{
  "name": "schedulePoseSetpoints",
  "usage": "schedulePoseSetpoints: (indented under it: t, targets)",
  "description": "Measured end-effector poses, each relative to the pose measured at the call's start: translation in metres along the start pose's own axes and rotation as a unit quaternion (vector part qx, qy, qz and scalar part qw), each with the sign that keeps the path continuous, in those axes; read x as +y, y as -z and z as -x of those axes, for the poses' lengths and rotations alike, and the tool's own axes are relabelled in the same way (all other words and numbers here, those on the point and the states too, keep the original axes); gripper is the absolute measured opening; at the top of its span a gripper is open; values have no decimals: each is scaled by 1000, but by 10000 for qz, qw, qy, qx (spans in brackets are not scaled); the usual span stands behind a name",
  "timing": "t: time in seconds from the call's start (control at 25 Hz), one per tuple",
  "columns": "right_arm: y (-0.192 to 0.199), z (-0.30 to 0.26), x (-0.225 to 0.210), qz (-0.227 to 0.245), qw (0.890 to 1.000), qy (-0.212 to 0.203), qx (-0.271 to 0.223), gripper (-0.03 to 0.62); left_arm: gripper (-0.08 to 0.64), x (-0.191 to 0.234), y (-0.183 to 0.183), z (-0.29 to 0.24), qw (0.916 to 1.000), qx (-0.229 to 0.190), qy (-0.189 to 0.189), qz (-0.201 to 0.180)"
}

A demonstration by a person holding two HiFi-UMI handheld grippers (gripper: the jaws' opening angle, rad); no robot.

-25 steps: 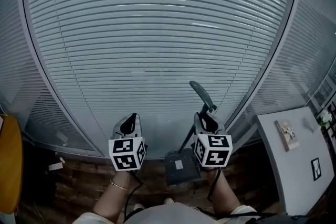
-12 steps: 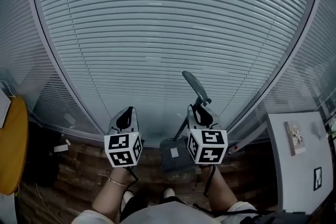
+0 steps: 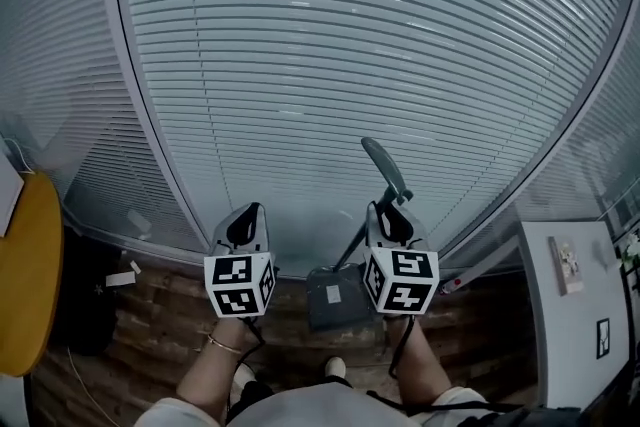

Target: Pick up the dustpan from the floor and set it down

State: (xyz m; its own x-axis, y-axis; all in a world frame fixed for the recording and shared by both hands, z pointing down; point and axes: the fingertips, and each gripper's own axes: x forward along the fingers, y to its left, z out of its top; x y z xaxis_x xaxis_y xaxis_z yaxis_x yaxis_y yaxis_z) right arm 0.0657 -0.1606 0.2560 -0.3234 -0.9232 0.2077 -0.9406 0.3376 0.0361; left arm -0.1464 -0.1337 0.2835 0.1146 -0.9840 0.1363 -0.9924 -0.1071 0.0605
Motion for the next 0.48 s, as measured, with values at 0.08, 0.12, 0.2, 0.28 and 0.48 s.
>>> schedulePoseSetpoints:
  t: [0.08, 0.12, 0.2, 0.28, 0.48]
  targets:
    - [-1, -2, 19, 23, 10000, 54, 13, 98, 17, 16, 0, 3, 9999, 6, 102, 52]
    - [-1, -2, 28, 27, 10000, 82, 13, 98, 17, 23, -1, 4, 9999, 3, 150, 63]
    - [-3, -5, 42, 16, 9999, 148, -6, 98, 17, 35, -2, 7, 9997, -13, 242, 39]
    - [-5, -7, 53, -22, 9997, 225, -49, 98, 17, 45, -4, 9, 9994, -39, 331, -19]
    - [-9, -8, 78, -57, 9991, 403, -117, 98, 17, 68, -5, 12, 9985, -13, 550, -43]
